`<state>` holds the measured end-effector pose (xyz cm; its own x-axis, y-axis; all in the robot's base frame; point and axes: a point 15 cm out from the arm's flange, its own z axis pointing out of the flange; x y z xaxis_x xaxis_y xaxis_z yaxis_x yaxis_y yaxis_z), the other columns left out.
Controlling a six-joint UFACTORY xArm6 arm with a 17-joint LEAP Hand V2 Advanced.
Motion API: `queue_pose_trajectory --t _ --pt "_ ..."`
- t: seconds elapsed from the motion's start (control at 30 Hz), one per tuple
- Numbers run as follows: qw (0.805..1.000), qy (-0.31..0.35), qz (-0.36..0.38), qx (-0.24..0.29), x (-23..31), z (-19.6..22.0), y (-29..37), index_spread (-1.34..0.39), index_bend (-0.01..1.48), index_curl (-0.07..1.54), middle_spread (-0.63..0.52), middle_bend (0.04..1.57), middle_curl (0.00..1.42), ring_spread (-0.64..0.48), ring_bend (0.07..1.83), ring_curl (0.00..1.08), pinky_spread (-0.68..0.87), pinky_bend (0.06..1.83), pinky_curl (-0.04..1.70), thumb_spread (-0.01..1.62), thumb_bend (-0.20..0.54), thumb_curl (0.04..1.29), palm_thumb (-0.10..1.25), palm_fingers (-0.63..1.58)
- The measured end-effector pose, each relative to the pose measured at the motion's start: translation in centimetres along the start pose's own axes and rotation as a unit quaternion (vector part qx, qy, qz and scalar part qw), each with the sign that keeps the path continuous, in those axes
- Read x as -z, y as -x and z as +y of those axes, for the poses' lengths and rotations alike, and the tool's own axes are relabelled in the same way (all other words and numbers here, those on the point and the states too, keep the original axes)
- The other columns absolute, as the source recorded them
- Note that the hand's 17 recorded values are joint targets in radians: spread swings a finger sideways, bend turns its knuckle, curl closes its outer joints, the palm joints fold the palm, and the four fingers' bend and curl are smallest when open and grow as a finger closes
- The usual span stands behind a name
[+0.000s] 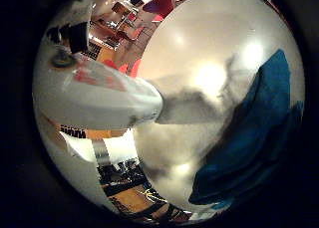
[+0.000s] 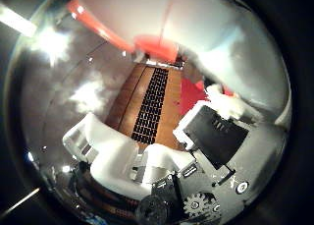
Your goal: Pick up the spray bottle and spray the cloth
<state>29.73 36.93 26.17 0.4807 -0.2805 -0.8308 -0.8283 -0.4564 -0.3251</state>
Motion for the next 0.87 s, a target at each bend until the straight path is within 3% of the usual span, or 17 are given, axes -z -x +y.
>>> queue_pose_trajectory --t 0.07,0.13,0.23,0.33,0.53,0.87 --pt "1.000 0.004 0.004 0.001 0.1 0.2 -0.1 -0.41 0.28 0.71 -0.19 0.82 0.61 -0.26 1.02 0.57 -0.34 0.80 0.83 0.87 -0.027 0.68 0.84 0.26" --pt "1.000 0.004 0.006 0.002 0.2 0.1 0.0 -0.39 0.27 0.65 -0.14 0.68 0.54 -0.18 0.90 0.51 -0.11 0.71 0.79 0.94 -0.031 0.62 0.80 0.10" --pt "1.000 0.003 0.007 0.007 0.4 0.1 0.3 -0.34 0.22 0.57 -0.06 0.53 0.46 -0.04 0.74 0.43 0.18 0.64 0.71 0.98 -0.035 0.54 0.77 -0.01" --pt "1.000 -0.001 0.007 0.014 0.8 -0.2 0.9 -0.31 0.18 0.50 0.02 0.41 0.40 0.09 0.59 0.36 0.35 0.56 0.60 0.99 -0.038 0.47 0.72 -0.02" --pt "0.999 -0.008 0.024 0.023 2.6 -0.5 0.6 -0.27 0.16 0.38 0.08 0.31 0.35 0.17 0.47 0.30 0.43 0.48 0.47 0.99 -0.030 0.38 0.66 0.02" --pt "0.997 -0.038 0.051 0.043 6.9 -1.5 1.1 -0.25 0.15 0.30 0.09 0.26 0.34 0.18 0.42 0.27 0.44 0.44 0.38 0.98 -0.026 0.34 0.66 0.11"
